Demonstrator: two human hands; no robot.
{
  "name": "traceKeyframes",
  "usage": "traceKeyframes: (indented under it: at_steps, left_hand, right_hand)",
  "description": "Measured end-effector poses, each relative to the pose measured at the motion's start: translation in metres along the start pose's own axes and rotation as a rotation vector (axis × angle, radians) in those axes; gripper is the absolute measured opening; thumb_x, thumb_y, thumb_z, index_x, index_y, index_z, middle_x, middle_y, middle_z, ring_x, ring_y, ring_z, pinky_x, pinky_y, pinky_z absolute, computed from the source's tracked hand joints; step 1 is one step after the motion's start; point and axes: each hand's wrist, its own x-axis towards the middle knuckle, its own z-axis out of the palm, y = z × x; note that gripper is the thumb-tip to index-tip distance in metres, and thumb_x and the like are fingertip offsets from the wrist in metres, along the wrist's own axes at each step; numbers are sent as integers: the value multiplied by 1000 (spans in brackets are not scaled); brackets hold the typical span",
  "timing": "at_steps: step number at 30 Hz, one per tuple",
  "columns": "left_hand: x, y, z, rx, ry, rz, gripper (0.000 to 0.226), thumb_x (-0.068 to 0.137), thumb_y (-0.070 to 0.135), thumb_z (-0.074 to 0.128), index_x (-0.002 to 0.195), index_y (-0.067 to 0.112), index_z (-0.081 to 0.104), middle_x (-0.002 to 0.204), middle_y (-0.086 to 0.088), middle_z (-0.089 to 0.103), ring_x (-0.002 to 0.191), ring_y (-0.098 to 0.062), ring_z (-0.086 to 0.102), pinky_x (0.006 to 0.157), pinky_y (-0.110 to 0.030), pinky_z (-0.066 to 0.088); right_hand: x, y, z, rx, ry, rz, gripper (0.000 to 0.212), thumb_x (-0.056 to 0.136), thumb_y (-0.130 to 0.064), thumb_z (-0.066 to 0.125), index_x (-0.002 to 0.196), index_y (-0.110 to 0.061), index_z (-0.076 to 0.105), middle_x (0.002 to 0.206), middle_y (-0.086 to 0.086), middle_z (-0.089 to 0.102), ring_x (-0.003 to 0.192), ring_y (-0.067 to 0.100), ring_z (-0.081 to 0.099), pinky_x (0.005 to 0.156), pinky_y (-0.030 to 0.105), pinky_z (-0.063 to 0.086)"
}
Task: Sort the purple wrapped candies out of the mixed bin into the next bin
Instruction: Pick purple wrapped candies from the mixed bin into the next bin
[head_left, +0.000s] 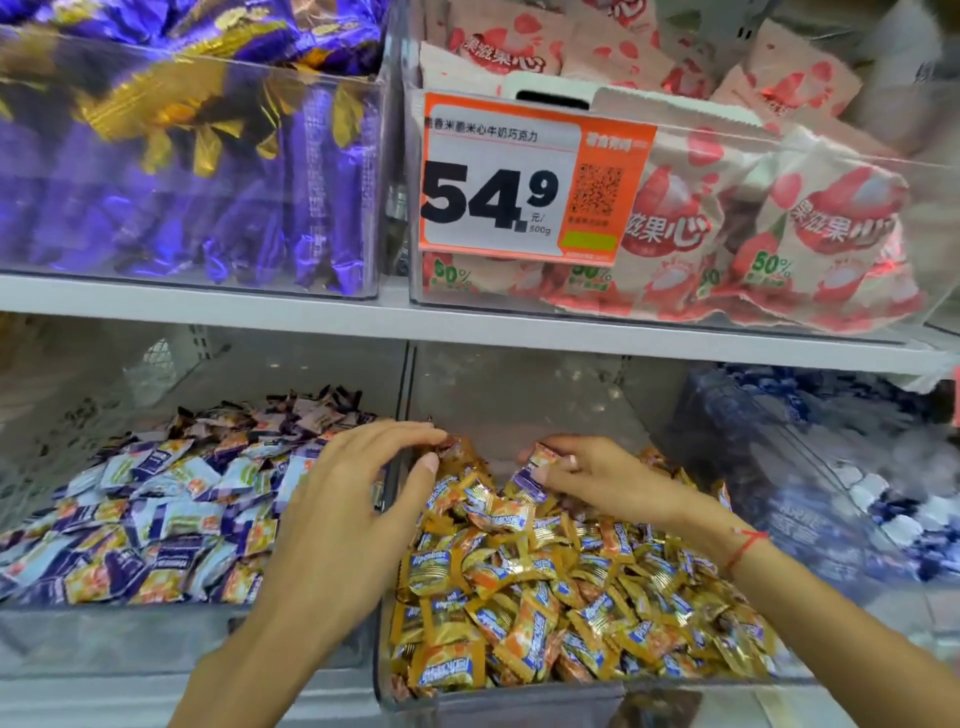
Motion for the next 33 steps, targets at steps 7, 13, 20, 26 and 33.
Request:
traceKeyframes:
  at_steps: [7,13,20,26,33]
  left_hand:
    - [-1,12,2,-157,24,-59,31,83,58,54,109,45,65,108,40,60,110,20,49,86,0,34]
    - [-2,22,14,-296,52,-52,32,82,65,58,114,60,58,91,-7,73,86,-27,68,84,-46,53]
    - [2,19,6,-450,170,-88,21,80,33,61,101,38,64,92,21,72,87,-2,70,76,-14,53]
    - [4,14,-1,-439,202,-101,19,87,19,63,99,34,64,92,20,70,81,1,69,68,-7,50]
    - [4,15,-1,-400,174,-97,23,88,18,65,99,39,63,94,28,68,81,2,69,72,-7,48]
  right_hand:
    - [-39,-48,1,412,64,-45,34,81,-31,67,111,-16,64,99,7,75,94,16,69,68,15,50]
    - [-37,-93,16,348,13,-176,15,92,-26,61,97,-19,74,80,-7,74,78,2,68,69,15,52]
    - [-4,-56,12,20,238,-65,35,90,-39,63,121,-22,62,109,-5,70,92,7,66,96,37,52]
    - [-7,-11,37,-528,-175,-191,40,103,-33,40,142,-38,43,158,-13,22,141,15,32,117,33,24]
    - [-29,10,-22,-956,-88,-14,37,101,-24,44,125,-46,59,149,-14,41,136,17,39,106,35,37]
